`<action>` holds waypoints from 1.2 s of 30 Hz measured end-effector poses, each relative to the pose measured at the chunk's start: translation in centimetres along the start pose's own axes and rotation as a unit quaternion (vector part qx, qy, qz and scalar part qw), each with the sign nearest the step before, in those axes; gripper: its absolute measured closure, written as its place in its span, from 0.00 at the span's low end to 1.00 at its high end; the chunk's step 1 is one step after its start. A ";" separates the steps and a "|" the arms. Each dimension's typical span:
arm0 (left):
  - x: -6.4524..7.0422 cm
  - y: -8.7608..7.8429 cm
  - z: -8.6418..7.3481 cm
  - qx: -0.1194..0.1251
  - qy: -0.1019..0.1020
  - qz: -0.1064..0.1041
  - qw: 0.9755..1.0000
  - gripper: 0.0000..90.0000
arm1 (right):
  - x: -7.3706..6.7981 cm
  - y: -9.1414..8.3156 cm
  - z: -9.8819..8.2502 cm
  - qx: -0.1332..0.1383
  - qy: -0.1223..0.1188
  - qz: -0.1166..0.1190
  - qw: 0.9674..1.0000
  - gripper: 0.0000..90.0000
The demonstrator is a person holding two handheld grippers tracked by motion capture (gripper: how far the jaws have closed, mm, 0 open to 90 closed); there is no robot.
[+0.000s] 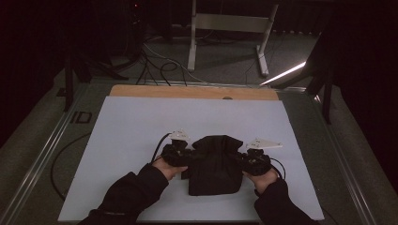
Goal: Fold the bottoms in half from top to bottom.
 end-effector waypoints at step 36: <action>-4.8 -7.5 1.0 0.043 0.023 0.026 0.998 0.83 | -3.0 1.3 7.8 0.057 -0.018 0.018 0.998 0.88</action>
Point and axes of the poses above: each handheld gripper's, and its own axes: y roughly forward along the jaws, z roughly out of its top, x roughly to its right, the point moved 5 cm from there along y, roughly forward along the jaws, and after that the axes turned 12 degrees about -x, right-handed, at the moved point
